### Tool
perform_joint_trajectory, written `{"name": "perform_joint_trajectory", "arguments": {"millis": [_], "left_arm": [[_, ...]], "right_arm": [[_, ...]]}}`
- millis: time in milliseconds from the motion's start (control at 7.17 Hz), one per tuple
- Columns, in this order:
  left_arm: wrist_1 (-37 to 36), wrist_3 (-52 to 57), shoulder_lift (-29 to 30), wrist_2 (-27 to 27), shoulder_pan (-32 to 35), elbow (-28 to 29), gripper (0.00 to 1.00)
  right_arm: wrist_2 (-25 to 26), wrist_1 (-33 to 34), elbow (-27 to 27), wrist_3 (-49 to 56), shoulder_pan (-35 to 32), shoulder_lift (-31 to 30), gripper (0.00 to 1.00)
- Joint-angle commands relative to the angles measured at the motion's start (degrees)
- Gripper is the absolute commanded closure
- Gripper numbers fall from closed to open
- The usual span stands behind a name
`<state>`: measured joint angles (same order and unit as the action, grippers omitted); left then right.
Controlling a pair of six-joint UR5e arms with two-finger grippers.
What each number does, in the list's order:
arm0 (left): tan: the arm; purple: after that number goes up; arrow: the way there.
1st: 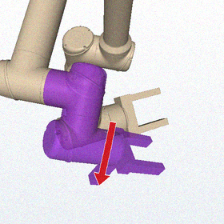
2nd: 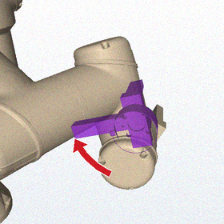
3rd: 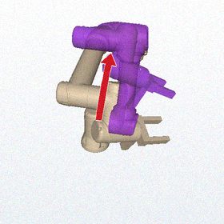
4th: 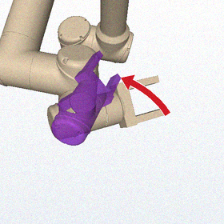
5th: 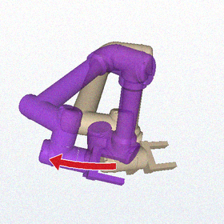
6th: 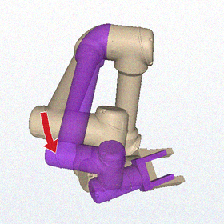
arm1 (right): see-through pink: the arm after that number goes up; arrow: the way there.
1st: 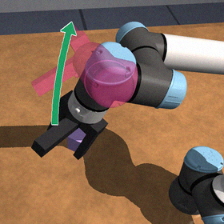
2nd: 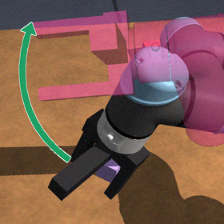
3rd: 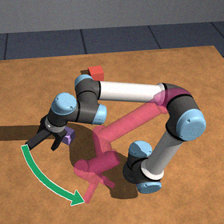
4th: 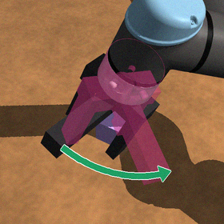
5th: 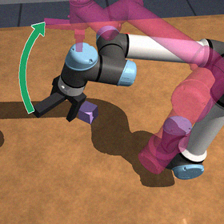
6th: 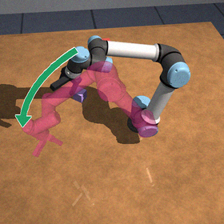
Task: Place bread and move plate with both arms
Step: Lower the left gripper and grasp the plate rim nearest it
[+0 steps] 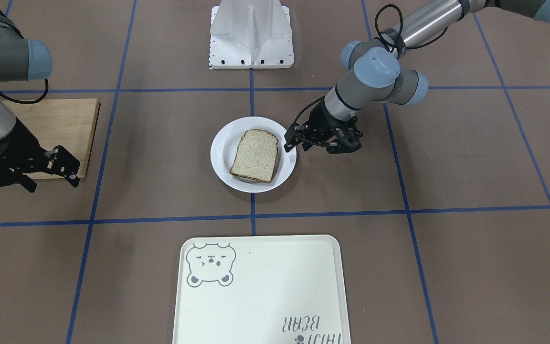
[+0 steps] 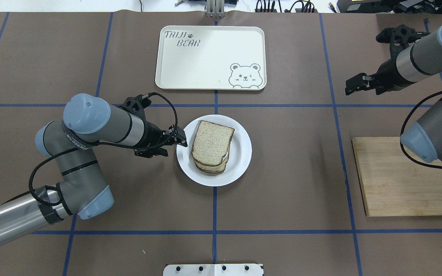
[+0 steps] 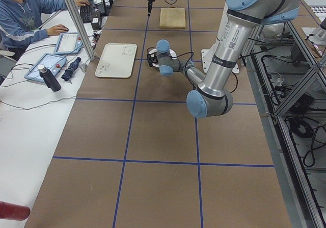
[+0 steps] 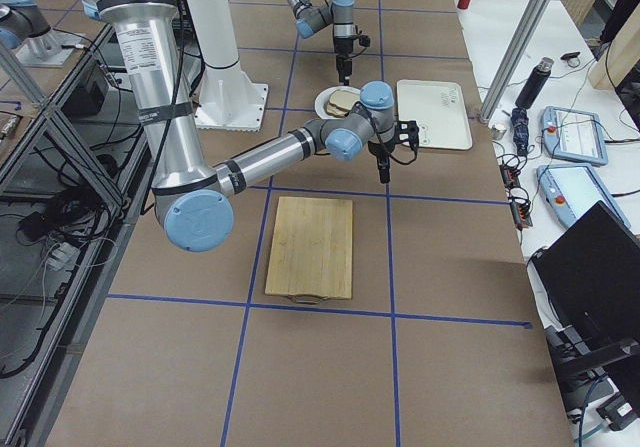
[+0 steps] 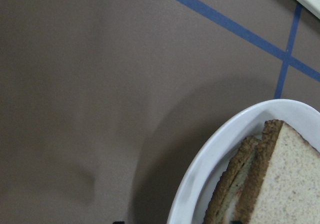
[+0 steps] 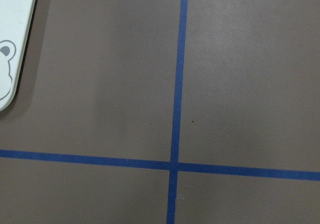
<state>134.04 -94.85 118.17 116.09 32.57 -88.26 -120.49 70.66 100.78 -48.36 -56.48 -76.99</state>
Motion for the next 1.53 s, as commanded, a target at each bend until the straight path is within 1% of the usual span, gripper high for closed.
{"name": "perform_joint_trajectory", "arguments": {"millis": [0,139,279,558,697,836,976,1115,1394], "left_arm": [[4.27,-0.25,-0.39,0.01,0.03,0.19,0.41],[7.17,-0.34,-1.97,-0.16,0.30,0.19,0.41],[10.24,-3.38,-3.64,-0.34,0.39,0.02,0.39],[23.84,-11.98,-4.88,-11.88,-0.31,1.50,0.39],[24.33,-12.64,-4.36,-12.64,-0.58,2.81,0.39],[26.43,-13.08,-4.62,-15.78,-1.45,4.04,0.39],[31.49,-15.17,-4.79,-18.85,-3.03,5.62,0.39],[32.76,-15.37,-4.97,-19.23,-3.22,6.68,0.39],[32.43,-15.19,-5.14,-19.32,-4.09,7.04,0.39]], "right_arm": [[0.08,-0.08,0.03,0.02,-0.03,-0.01,0.00],[0.08,-0.09,0.03,0.02,-0.12,0.08,0.00],[0.08,-0.09,0.03,-0.07,-0.12,0.08,0.00],[0.08,-0.17,0.12,-0.33,-0.29,0.08,0.00],[-0.01,-0.17,0.12,-0.34,-0.55,0.08,0.00],[-0.01,-0.17,0.82,-0.34,-0.73,0.08,0.00],[-2.97,0.00,1.00,-0.34,-2.56,0.17,0.00],[-7.35,0.00,0.57,0.01,-5.62,0.26,0.00],[-8.19,0.09,0.39,0.10,-6.53,0.17,0.00]]}}
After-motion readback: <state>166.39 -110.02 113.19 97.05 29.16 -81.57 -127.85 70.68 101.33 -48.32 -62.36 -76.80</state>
